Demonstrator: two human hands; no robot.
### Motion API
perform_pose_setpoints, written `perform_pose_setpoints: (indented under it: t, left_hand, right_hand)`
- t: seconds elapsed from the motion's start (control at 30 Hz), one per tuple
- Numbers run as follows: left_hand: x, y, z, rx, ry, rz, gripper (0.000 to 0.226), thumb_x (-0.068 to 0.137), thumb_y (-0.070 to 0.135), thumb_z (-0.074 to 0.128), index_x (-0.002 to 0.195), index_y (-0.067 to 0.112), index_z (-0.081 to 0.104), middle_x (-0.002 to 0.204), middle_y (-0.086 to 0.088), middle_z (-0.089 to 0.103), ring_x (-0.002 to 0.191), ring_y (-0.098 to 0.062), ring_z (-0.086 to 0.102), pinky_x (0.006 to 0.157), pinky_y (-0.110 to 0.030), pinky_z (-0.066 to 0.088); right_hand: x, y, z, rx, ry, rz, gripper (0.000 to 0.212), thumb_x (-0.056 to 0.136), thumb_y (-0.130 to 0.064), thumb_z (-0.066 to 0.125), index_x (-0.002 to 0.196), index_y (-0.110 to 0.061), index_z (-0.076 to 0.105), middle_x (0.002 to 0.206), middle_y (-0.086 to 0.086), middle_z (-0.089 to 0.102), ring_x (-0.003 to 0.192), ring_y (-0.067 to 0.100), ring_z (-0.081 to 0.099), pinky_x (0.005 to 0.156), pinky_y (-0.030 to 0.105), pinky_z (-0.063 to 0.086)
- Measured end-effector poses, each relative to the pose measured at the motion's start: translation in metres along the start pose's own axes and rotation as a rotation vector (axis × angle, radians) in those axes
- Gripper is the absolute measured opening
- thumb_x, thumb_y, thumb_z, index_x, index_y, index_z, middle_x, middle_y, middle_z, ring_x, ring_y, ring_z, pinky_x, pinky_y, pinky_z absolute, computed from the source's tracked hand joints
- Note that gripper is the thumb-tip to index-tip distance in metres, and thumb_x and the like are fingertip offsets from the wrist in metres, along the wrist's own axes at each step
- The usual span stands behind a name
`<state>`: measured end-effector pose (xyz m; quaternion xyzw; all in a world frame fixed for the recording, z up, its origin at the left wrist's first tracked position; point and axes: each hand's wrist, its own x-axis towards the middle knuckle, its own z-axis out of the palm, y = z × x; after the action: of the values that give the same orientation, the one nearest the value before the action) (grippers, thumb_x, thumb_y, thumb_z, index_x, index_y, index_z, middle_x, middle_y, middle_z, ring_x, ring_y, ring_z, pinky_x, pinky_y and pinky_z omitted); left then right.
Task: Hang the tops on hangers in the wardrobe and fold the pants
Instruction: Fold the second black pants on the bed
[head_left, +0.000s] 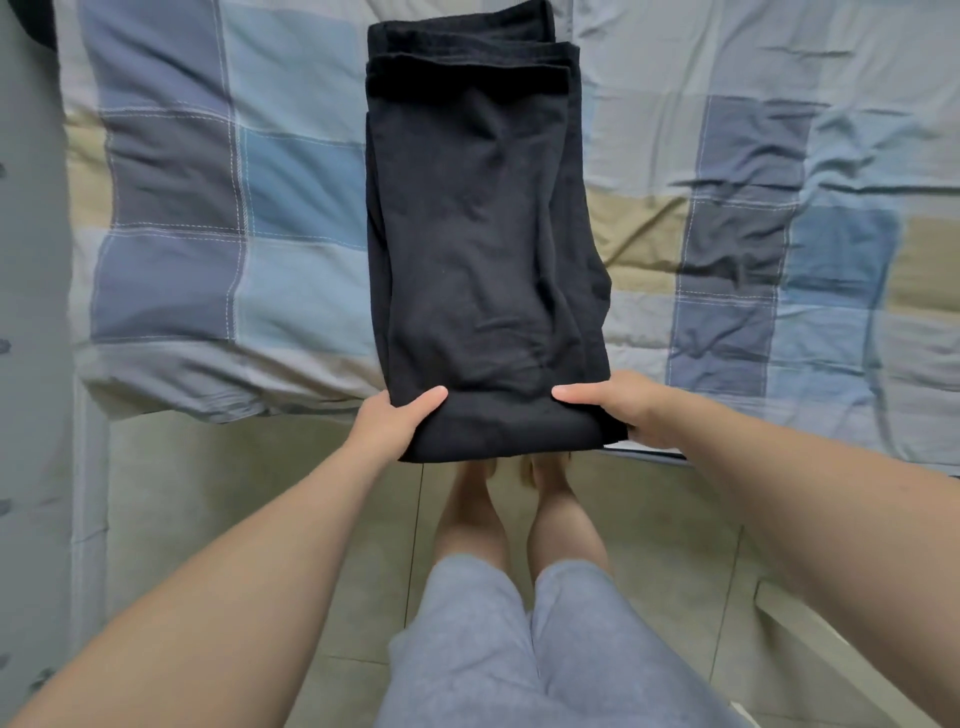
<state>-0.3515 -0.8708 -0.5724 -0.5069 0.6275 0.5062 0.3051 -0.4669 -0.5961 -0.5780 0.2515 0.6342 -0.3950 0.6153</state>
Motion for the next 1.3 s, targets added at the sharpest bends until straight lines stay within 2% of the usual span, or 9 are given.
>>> perform_pose_setpoints:
  t: [0.13,0.3,0.4,0.53,0.7,0.93,1.07,1.2,1.3]
  left_hand:
    - [-0.025,0.007,-0.006,-0.065,0.036,-0.031,0.047,0.088,0.045,0.074,0.122,0.013,0.068,0.118,-0.002,0.071,0.107,-0.023,0.067,0.099,-0.042,0.054]
    - [-0.074,0.009,-0.005,-0.148,0.058,-0.067,0.044,0.094,0.039,0.068,0.128,0.011,0.065,0.121,-0.005,0.069,0.109,-0.025,0.066,0.1,-0.047,0.054]
    - [-0.104,0.001,-0.007,-0.137,0.056,-0.111,0.035,0.094,0.036,0.068,0.121,0.013,0.067,0.12,-0.007,0.069,0.103,-0.026,0.066,0.095,-0.044,0.057]
    - [-0.143,-0.017,-0.01,-0.098,0.034,-0.207,0.035,0.093,0.039,0.069,0.116,0.012,0.067,0.108,-0.006,0.07,0.082,-0.022,0.063,0.067,-0.031,0.051]
    - [-0.174,-0.017,-0.013,-0.176,0.006,-0.277,0.047,0.091,0.036,0.073,0.125,0.005,0.064,0.109,-0.006,0.07,0.088,-0.021,0.066,0.071,-0.03,0.049]
    - [-0.17,0.054,-0.027,-0.449,0.187,-0.234,0.031,0.086,0.024,0.071,0.112,0.012,0.058,0.112,-0.01,0.066,0.088,-0.026,0.065,0.058,-0.031,0.052]
    - [-0.147,0.107,-0.034,-0.555,0.175,-0.077,0.038,0.091,0.024,0.064,0.128,0.028,0.057,0.118,-0.006,0.059,0.088,-0.024,0.064,0.058,-0.031,0.053]
    - [-0.113,0.152,-0.037,-0.645,0.116,-0.066,0.019,0.09,0.034,0.065,0.103,0.02,0.066,0.102,-0.006,0.068,0.077,-0.017,0.066,0.061,-0.03,0.053]
    - [-0.081,0.182,-0.036,-0.66,0.088,0.0,0.033,0.093,0.048,0.063,0.109,0.02,0.066,0.098,-0.005,0.07,0.089,-0.016,0.067,0.071,-0.031,0.051]
  right_hand:
    - [-0.028,0.002,0.008,0.108,0.052,-0.019,0.04,0.081,-0.033,0.082,0.115,-0.015,0.068,0.107,0.0,0.077,0.099,0.02,0.073,0.077,0.033,0.058]
    - [-0.076,0.018,0.021,0.193,0.074,0.018,0.034,0.09,-0.029,0.075,0.118,-0.015,0.065,0.106,0.003,0.076,0.083,0.017,0.075,0.067,0.03,0.057]
    - [-0.108,0.029,0.027,0.203,0.111,0.037,0.033,0.089,-0.025,0.075,0.117,-0.012,0.064,0.102,0.004,0.075,0.075,0.017,0.074,0.061,0.028,0.056]
    - [-0.143,0.053,0.034,0.2,0.117,0.1,0.038,0.086,-0.024,0.078,0.118,-0.009,0.064,0.11,0.011,0.074,0.098,0.03,0.073,0.072,0.034,0.059]
    - [-0.176,0.063,0.035,0.221,0.098,0.146,0.039,0.084,-0.024,0.08,0.117,-0.009,0.065,0.093,0.007,0.078,0.082,0.025,0.077,0.067,0.032,0.056]
    - [-0.181,-0.005,0.021,0.41,0.267,-0.003,0.044,0.087,-0.015,0.075,0.126,-0.003,0.058,0.099,0.011,0.072,0.059,0.02,0.072,0.059,0.031,0.057]
    - [-0.171,-0.066,0.007,0.599,0.331,-0.166,0.066,0.094,-0.013,0.064,0.15,-0.028,0.032,0.121,0.008,0.065,0.073,0.025,0.076,0.066,0.034,0.055]
    - [-0.146,-0.12,-0.009,0.565,0.367,-0.216,0.02,0.097,-0.022,0.055,0.116,-0.022,0.059,0.098,0.008,0.077,0.083,0.021,0.077,0.07,0.032,0.054]
    - [-0.119,-0.15,-0.022,0.501,0.373,-0.261,0.016,0.097,-0.029,0.053,0.101,-0.019,0.066,0.092,0.003,0.079,0.094,0.02,0.073,0.084,0.038,0.054]
